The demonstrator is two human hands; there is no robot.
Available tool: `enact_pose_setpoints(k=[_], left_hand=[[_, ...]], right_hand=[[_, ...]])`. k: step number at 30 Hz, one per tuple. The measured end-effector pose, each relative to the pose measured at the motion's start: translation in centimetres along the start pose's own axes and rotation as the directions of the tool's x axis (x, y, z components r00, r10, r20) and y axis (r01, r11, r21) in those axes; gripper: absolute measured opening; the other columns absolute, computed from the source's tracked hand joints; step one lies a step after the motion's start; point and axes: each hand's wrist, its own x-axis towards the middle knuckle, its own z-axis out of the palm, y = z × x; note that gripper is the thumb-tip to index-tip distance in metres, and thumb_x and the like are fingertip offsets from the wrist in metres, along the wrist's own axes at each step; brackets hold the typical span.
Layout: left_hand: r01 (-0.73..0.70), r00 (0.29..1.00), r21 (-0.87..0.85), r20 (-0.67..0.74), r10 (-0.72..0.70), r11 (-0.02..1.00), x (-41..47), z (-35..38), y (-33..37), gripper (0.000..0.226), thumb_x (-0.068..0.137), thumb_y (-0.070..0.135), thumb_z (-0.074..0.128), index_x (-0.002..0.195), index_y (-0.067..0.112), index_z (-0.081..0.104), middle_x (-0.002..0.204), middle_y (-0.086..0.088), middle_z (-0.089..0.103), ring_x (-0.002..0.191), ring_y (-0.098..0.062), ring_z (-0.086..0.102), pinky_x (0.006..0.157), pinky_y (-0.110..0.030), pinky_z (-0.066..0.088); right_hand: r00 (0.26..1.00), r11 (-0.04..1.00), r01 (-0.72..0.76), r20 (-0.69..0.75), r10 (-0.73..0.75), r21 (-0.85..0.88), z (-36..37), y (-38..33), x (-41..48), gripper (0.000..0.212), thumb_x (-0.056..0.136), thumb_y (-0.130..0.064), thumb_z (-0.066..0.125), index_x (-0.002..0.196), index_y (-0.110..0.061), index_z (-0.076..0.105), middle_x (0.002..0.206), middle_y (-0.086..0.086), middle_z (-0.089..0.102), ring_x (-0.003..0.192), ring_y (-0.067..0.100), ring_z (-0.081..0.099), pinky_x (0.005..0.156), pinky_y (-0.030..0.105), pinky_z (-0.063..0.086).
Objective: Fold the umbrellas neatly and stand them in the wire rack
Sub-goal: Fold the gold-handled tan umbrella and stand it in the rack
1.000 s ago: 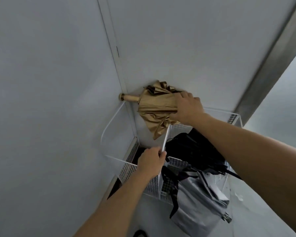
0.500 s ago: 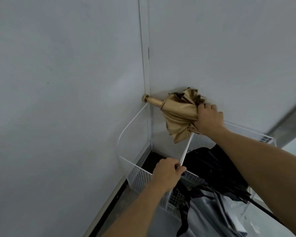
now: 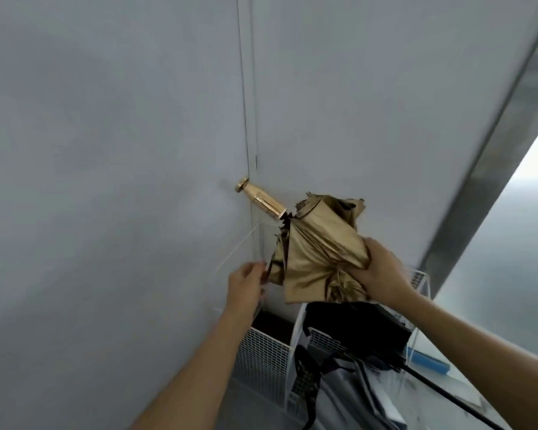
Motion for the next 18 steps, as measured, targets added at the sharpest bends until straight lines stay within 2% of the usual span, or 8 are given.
enact_pose_setpoints(k=[3, 6, 9, 12, 13, 16, 18], left_hand=[[-0.048, 0.996, -0.166, 0.070, 0.060, 0.985, -3.0, -1.2, 4.9, 0.019, 0.097, 0.026, 0.058, 0.100, 0.010, 0.067, 0.093, -0.013, 0.071, 0.087, -0.024, 0.067, 0.076, -0.034, 0.052], [-0.029, 0.970, -0.219, 0.231, 0.080, 0.975, -5.8, -2.3, 7.2, 0.016, 0.095, 0.022, 0.061, 0.103, 0.009, 0.065, 0.093, -0.011, 0.069, 0.086, -0.023, 0.065, 0.068, -0.030, 0.053], [-0.031, 0.956, -0.096, 0.287, 0.057, 0.995, -7.9, -3.4, 6.9, 0.022, 0.091, 0.022, 0.067, 0.105, 0.004, 0.067, 0.097, -0.011, 0.073, 0.090, -0.022, 0.066, 0.073, -0.031, 0.052], [-0.179, 0.947, 0.074, 0.285, 0.152, 0.981, -9.9, -4.0, 5.8, 0.029, 0.081, 0.028, 0.078, 0.096, 0.004, 0.074, 0.094, -0.008, 0.076, 0.093, -0.024, 0.071, 0.080, -0.032, 0.053], [-0.233, 0.942, 0.119, 0.274, 0.194, 0.965, -10.5, -3.8, 5.4, 0.027, 0.078, 0.027, 0.081, 0.091, 0.005, 0.075, 0.089, -0.007, 0.077, 0.089, -0.023, 0.072, 0.077, -0.030, 0.055], [-0.421, 0.904, 0.321, 0.226, 0.363, 0.848, -11.9, -2.8, 4.1, 0.023, 0.074, 0.025, 0.086, 0.067, 0.014, 0.067, 0.064, 0.005, 0.070, 0.064, -0.005, 0.067, 0.060, -0.015, 0.048], [-0.524, 0.849, 0.445, 0.209, 0.484, 0.727, -12.0, -1.7, 2.7, 0.030, 0.072, 0.028, 0.087, 0.059, 0.024, 0.059, 0.058, 0.010, 0.062, 0.058, -0.002, 0.060, 0.057, -0.014, 0.044]], right_hand=[[0.996, 0.977, -0.016, 0.086, -0.003, 0.214, -0.8, -0.6, -5.5, 0.059, 0.064, -0.059, 0.078, 0.108, -0.023, 0.060, 0.096, -0.003, 0.070, 0.090, 0.020, 0.067, 0.080, 0.047, 0.054], [0.987, 0.936, -0.003, 0.154, -0.055, 0.351, -0.6, -1.5, -9.8, 0.065, 0.058, -0.070, 0.078, 0.108, -0.031, 0.062, 0.095, -0.009, 0.074, 0.092, 0.011, 0.069, 0.083, 0.044, 0.056], [0.968, 0.907, -0.038, 0.241, -0.071, 0.420, 0.0, -1.9, -12.7, 0.059, 0.064, -0.055, 0.084, 0.108, -0.020, 0.067, 0.100, -0.003, 0.075, 0.094, 0.014, 0.071, 0.085, 0.046, 0.057], [0.943, 0.909, -0.104, 0.332, -0.040, 0.404, 0.8, -1.1, -14.1, 0.059, 0.061, -0.049, 0.087, 0.108, -0.019, 0.068, 0.099, -0.002, 0.075, 0.093, 0.012, 0.071, 0.086, 0.043, 0.058], [0.929, 0.917, -0.125, 0.370, -0.027, 0.379, 1.0, -0.9, -14.3, 0.058, 0.060, -0.045, 0.088, 0.108, -0.020, 0.068, 0.100, -0.004, 0.075, 0.093, 0.010, 0.071, 0.087, 0.042, 0.058], [0.904, 0.920, -0.161, 0.426, -0.008, 0.358, 2.3, 0.2, -14.6, 0.031, 0.065, -0.025, 0.083, 0.095, -0.026, 0.073, 0.094, -0.005, 0.076, 0.090, 0.012, 0.072, 0.086, 0.046, 0.058], [0.922, 0.916, -0.151, 0.388, -0.006, 0.371, 3.1, 1.0, -14.5, 0.019, 0.067, -0.024, 0.076, 0.084, -0.032, 0.075, 0.090, -0.010, 0.076, 0.089, 0.010, 0.070, 0.087, 0.045, 0.057]])
